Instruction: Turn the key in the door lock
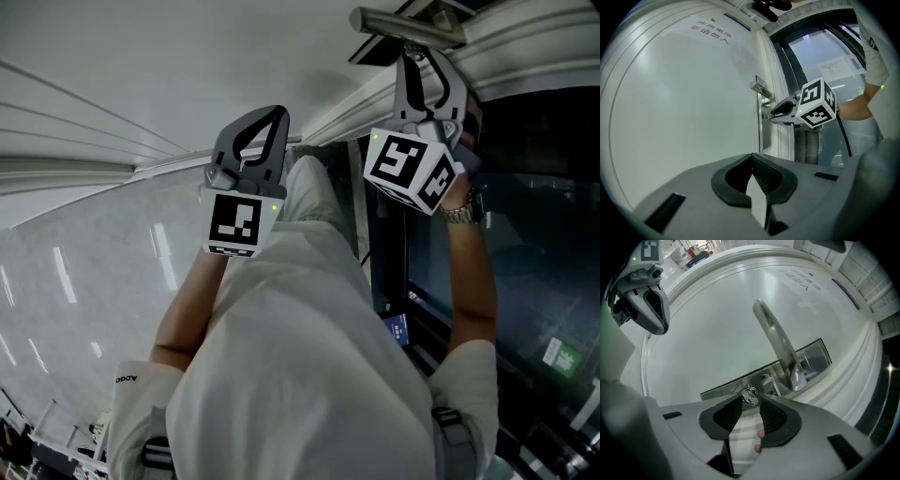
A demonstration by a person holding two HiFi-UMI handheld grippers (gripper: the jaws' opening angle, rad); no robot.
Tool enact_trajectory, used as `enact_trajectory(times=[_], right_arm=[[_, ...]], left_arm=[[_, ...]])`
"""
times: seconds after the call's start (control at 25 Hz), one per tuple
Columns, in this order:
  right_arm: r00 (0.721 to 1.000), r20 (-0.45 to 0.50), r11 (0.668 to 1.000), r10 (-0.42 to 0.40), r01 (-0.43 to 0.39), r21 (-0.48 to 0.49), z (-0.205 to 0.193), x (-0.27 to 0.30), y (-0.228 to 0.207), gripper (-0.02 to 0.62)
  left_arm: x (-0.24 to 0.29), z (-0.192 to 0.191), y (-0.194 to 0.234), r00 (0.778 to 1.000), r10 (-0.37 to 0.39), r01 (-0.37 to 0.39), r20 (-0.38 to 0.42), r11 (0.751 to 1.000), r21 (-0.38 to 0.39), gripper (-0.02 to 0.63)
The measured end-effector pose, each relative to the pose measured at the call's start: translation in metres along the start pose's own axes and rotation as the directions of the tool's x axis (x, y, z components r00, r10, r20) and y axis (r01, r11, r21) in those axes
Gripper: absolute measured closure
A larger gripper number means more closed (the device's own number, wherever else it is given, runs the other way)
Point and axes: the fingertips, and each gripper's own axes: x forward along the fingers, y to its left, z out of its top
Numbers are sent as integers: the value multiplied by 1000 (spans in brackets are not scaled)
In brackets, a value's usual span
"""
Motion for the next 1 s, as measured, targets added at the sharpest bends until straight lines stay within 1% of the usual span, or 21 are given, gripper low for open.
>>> enact_trajectory(times=[0.44, 0.56, 0.76, 0.84, 0.92, 1.0], right_arm=[[1000, -28, 992, -7, 3, -128, -2, 10, 10, 488], [1000, -22, 988, -14, 11, -156, -4, 10, 13, 494], [1000, -18, 990, -22, 19, -138, -2, 12, 11, 502], [999, -16, 991, -38, 35, -129, -1, 12, 8, 520], [998, -14, 993, -57, 55, -108, 0, 12, 4, 564], [998, -12, 996, -60, 59, -71, 0, 12, 2, 577]], left_arm=[[4, -3, -1, 1000, -5, 5, -4, 1000, -3, 598], [6, -3, 0, 1000, -5, 5, -4, 1000, -5, 598], [9, -3, -2, 1000, -11, 11, -5, 1000, -6, 598], [10, -3, -3, 1000, -14, 14, -6, 1000, -7, 598], [12, -3, -4, 1000, -19, 19, -7, 1000, -7, 598], [13, -2, -5, 1000, -23, 23, -7, 1000, -6, 598]])
